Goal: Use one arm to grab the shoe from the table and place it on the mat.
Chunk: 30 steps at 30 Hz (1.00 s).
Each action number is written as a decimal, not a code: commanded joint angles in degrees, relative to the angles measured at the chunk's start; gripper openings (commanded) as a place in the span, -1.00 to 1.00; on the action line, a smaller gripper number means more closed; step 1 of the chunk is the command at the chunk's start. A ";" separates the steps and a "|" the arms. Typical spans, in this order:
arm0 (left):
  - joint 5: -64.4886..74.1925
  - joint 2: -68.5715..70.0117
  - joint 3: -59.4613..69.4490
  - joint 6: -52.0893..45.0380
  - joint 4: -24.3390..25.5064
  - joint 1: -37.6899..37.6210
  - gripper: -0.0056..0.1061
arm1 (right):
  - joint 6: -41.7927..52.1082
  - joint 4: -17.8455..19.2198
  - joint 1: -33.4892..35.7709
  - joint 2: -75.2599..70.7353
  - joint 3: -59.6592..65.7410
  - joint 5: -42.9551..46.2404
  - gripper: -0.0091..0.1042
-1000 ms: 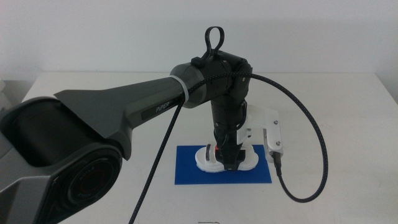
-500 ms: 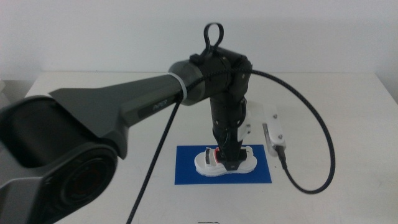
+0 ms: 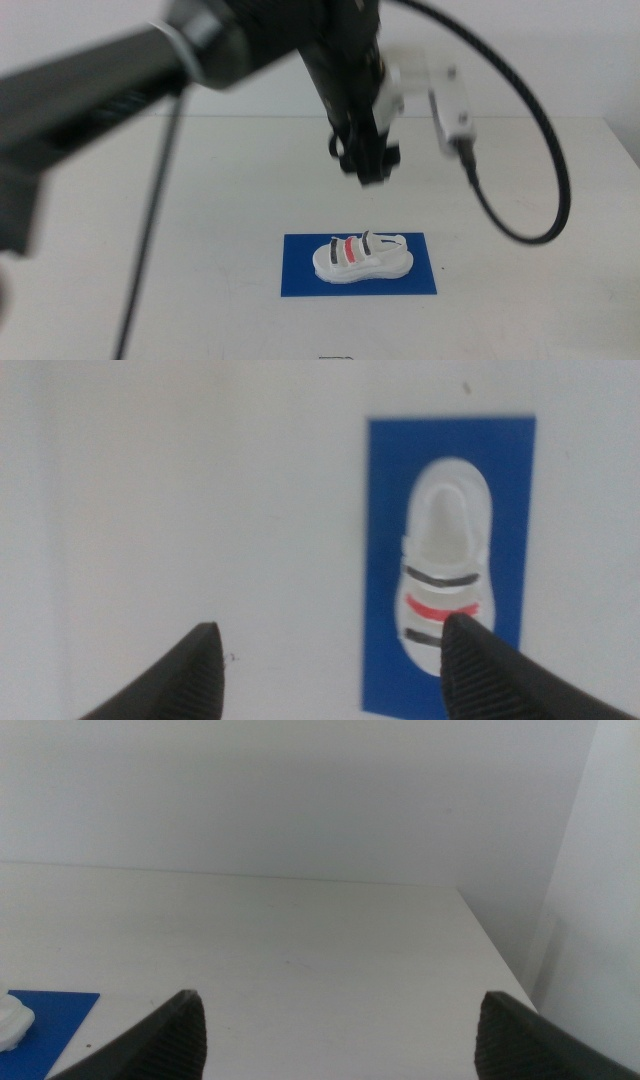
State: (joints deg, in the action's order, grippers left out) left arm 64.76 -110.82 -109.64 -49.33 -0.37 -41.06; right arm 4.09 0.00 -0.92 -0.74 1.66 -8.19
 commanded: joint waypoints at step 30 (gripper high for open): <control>-15.45 40.73 21.95 57.13 18.74 10.41 0.78 | 0.30 0.51 0.09 -1.11 -1.06 4.47 0.82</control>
State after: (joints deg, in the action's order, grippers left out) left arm 56.81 -73.86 -89.48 5.99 17.24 -32.32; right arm 4.09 0.00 -0.92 -0.74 1.66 -8.19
